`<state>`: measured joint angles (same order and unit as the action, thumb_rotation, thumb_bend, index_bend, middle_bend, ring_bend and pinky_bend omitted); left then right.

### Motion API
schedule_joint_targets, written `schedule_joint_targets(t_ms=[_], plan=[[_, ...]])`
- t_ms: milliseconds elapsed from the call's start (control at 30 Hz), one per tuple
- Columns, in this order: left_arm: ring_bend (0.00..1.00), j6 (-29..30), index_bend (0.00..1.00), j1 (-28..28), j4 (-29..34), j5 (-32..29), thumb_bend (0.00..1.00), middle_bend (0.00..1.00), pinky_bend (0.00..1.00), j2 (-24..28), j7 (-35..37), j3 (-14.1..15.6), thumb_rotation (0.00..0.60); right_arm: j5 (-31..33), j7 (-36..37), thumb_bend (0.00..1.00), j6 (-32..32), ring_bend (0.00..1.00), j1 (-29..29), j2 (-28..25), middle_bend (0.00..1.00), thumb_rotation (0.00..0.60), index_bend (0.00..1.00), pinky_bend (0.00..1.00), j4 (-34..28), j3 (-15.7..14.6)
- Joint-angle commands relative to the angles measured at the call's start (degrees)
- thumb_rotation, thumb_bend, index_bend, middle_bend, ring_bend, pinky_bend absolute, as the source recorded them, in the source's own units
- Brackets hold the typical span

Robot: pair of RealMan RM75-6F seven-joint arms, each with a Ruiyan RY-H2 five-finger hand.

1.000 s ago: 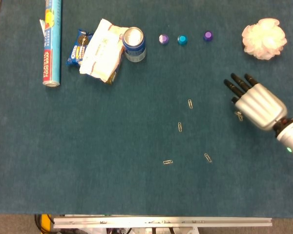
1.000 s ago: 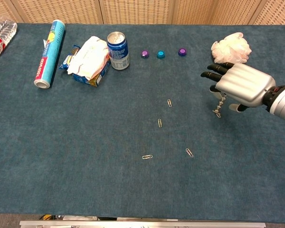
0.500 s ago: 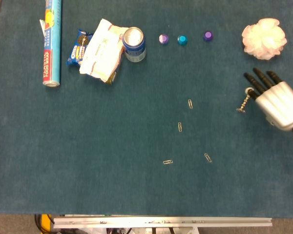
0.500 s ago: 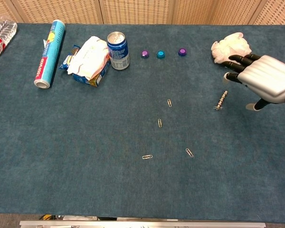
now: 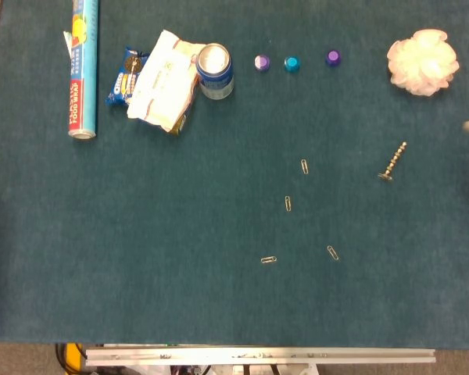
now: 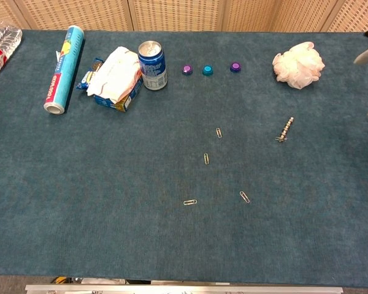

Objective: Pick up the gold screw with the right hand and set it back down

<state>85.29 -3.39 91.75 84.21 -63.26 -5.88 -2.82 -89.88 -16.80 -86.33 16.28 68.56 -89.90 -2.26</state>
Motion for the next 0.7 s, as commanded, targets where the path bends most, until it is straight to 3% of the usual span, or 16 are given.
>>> schedule_joint_targets(t_ms=[33, 700], plan=[[0.23, -0.3, 0.38, -0.3, 0.1, 0.2, 0.08, 0.3, 0.41, -0.1, -0.4, 0.1, 0.6, 1.5, 1.8, 0.06, -2.8, 0.0, -3.0, -0.4, 0.14, 0.6, 0.31, 0.18, 0.0, 0.9], [0.23, -2.0, 0.38, -2.2, 0.2, 0.8, 0.08, 0.3, 0.41, -0.1, -0.1, 0.0, 0.6, 6.7, 16.5, 0.06, -4.0, 0.0, -8.7, 1.0, 0.14, 0.6, 0.31, 0.18, 7.1, 5.1]])
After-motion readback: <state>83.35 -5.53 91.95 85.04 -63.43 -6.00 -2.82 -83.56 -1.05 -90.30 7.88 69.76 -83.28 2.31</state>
